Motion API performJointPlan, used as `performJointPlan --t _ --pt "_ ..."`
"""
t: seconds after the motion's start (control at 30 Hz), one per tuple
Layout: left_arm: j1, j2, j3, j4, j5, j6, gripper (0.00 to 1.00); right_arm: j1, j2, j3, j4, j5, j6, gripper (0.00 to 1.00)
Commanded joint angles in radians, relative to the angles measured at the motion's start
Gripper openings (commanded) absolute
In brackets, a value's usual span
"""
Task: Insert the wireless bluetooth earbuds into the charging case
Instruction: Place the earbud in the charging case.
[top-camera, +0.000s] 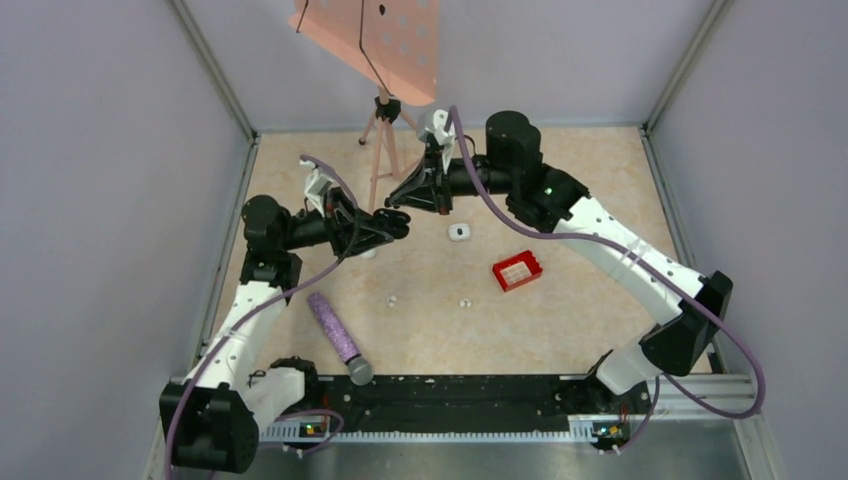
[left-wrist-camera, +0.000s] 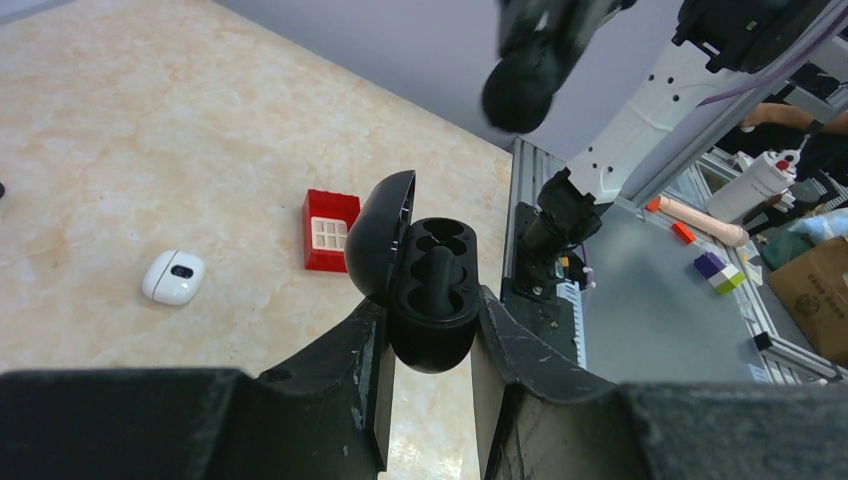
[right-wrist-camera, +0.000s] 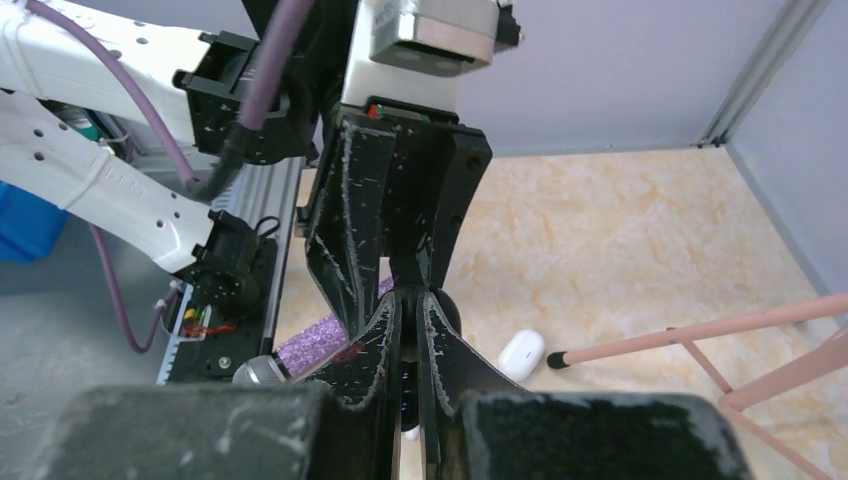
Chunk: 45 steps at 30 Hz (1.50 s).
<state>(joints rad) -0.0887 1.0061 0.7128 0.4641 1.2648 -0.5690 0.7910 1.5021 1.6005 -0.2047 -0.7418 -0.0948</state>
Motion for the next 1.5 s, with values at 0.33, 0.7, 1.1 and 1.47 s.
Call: performJointPlan --t 0.33,0.7,1.1,1.47 --pt "-0.009 -0.005 0.058 0.102 0.035 -0.057 0.00 0.014 -0.024 -0.058 0.051 -0.007 0.020 0.00" --pt "-0.009 -0.004 0.068 0.060 0.039 -0.023 0.00 0.012 -0.043 -0.066 0.038 -0.018 0.025 0.00" --pt "-0.006 -0.005 0.076 0.039 0.028 0.001 0.00 0.012 -0.052 -0.075 -0.016 -0.020 0.010 0.00" --pt "-0.005 -0.002 0.086 0.047 0.025 -0.008 0.00 0.011 -0.046 -0.098 -0.010 -0.019 0.018 0.00"
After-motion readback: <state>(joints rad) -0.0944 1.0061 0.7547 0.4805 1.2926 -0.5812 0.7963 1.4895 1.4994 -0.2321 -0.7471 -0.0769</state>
